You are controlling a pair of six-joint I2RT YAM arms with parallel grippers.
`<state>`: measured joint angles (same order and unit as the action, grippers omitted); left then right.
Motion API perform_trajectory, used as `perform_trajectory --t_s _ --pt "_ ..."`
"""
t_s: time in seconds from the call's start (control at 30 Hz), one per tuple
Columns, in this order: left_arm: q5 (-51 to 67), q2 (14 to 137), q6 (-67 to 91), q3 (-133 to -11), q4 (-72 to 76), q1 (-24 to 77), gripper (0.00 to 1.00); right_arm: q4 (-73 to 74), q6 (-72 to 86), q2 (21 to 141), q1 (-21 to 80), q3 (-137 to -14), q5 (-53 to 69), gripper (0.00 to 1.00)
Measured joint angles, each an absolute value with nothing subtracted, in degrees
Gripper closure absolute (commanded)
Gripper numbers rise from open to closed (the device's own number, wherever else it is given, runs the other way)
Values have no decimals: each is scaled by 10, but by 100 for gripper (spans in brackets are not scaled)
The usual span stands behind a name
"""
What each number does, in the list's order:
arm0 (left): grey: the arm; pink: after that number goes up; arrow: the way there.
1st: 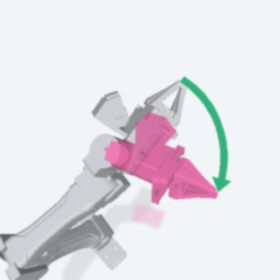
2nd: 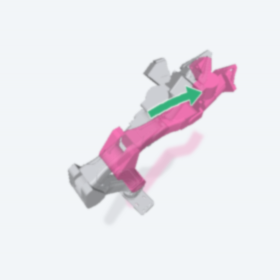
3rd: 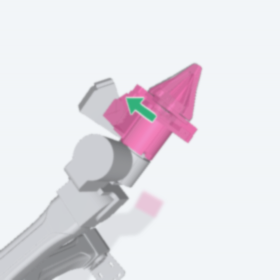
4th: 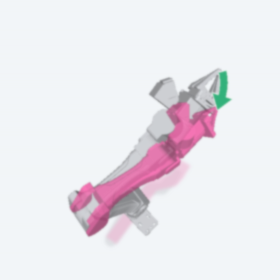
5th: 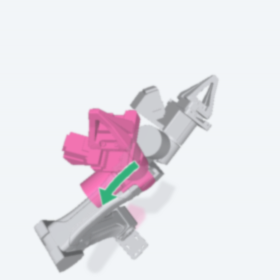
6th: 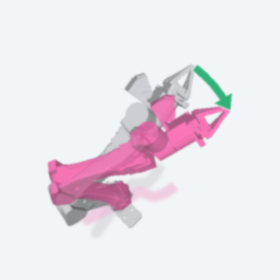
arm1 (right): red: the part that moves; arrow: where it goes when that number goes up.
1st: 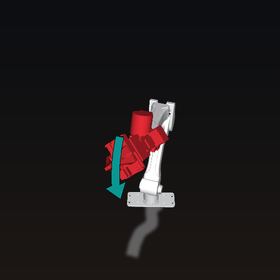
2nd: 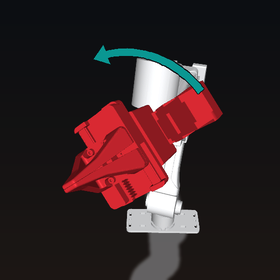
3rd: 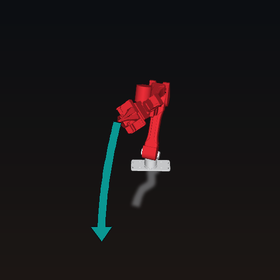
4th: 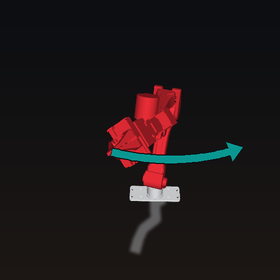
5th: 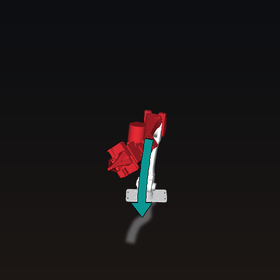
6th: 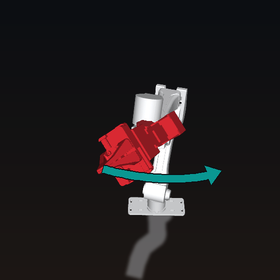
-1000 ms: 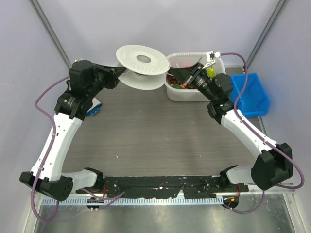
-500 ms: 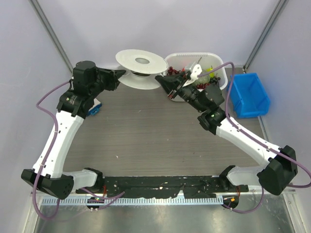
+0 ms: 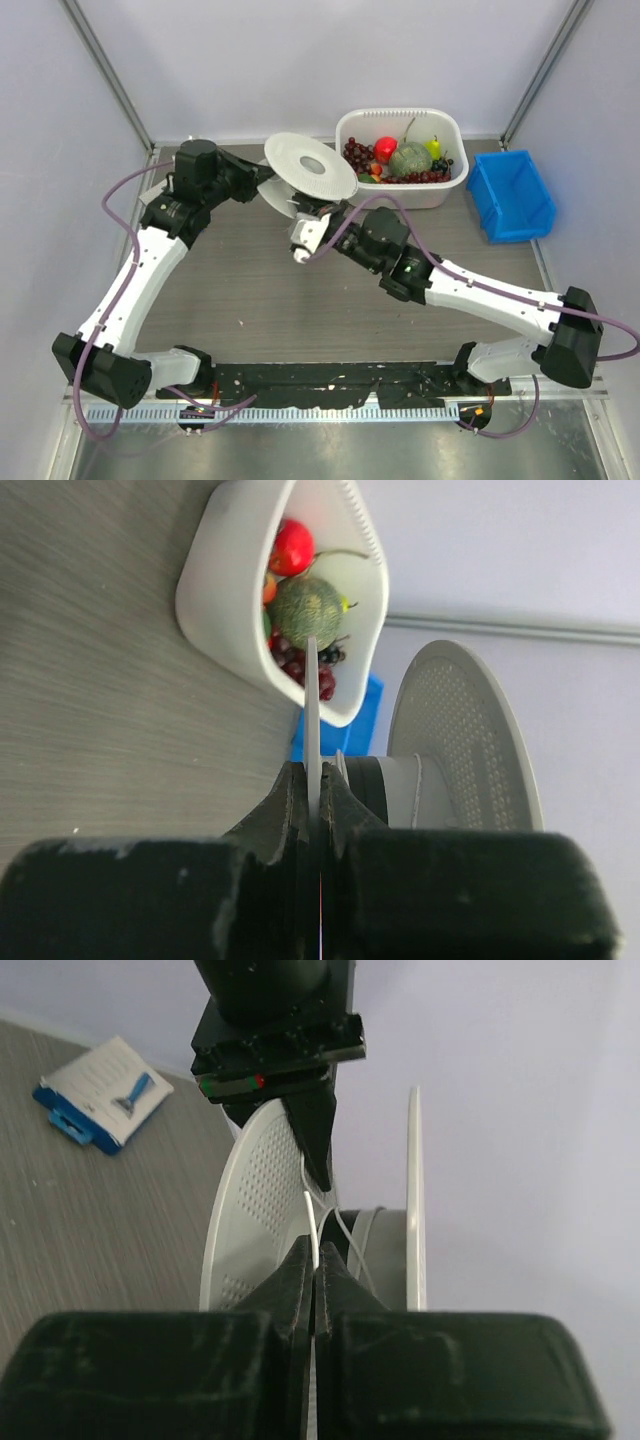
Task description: Wrap the cables
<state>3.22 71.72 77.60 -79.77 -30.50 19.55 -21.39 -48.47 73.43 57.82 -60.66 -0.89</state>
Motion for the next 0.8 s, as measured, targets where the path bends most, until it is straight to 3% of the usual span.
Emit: perform_trajectory --t_s 0.23,0.53,0.8 --pt "58 712 746 -663 -198 189 100 -256 -612 806 618 -572 -100 99" --pt "124 714 707 -512 -34 98 100 -349 -662 944 622 -575 -118 99" --pt "200 851 659 -483 146 54 100 -483 -703 1097 589 -587 -116 99"
